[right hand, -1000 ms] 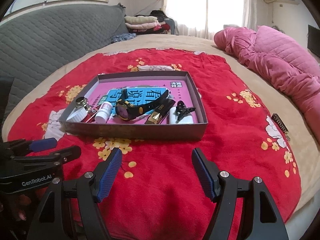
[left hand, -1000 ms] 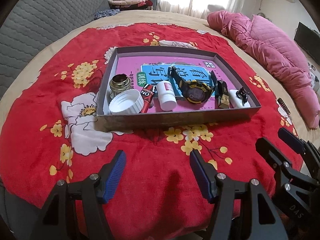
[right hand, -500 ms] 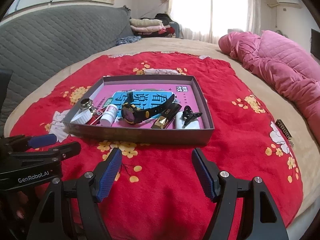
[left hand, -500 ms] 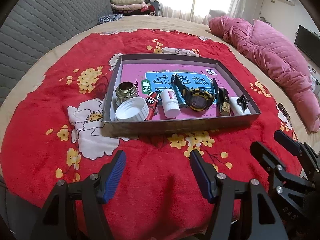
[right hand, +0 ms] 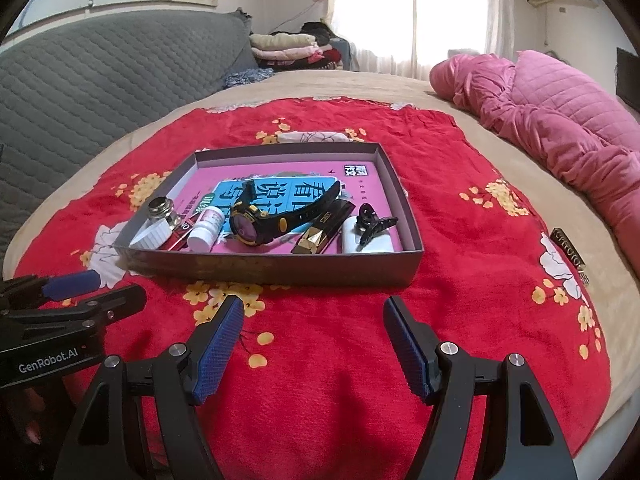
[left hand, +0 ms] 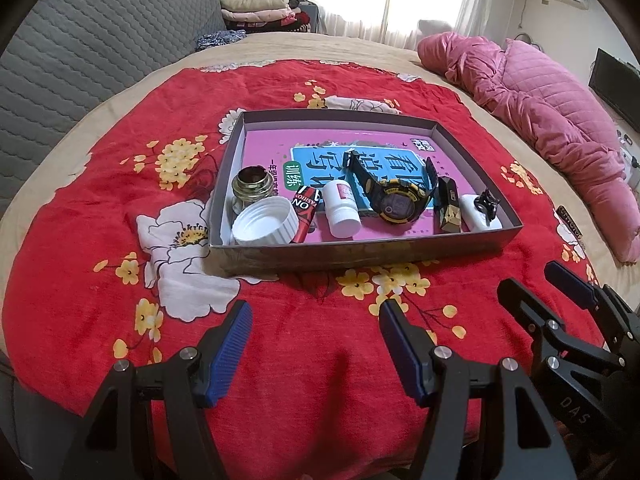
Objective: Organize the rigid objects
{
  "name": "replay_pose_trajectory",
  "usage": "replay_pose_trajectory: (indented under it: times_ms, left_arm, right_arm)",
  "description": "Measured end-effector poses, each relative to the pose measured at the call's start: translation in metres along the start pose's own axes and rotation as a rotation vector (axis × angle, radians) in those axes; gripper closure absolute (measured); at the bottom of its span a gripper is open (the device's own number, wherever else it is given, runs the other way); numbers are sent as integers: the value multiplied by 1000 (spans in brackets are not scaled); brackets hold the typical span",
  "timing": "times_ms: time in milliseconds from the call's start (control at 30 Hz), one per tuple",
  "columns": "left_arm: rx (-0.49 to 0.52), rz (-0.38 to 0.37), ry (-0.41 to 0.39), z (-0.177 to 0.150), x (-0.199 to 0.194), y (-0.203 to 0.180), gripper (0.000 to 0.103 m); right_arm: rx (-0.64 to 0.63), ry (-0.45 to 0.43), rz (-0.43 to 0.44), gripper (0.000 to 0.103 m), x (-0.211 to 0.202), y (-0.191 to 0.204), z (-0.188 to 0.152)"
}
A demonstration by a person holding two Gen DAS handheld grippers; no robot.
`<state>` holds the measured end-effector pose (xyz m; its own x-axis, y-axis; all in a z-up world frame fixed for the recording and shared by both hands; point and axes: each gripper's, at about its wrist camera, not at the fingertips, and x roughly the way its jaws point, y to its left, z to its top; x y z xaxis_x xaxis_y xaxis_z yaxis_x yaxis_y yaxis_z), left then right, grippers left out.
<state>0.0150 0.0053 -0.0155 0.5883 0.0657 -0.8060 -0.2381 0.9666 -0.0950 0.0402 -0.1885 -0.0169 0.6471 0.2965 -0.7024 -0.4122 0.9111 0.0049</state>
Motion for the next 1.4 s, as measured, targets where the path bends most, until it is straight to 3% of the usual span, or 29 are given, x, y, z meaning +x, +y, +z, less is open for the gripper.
replay_pose_trajectory:
  times_ms: [1400]
  left_arm:
    - [-3,14,1,0,2,3,38]
  right_arm:
    - [-1,11,2,29,2,0,-1]
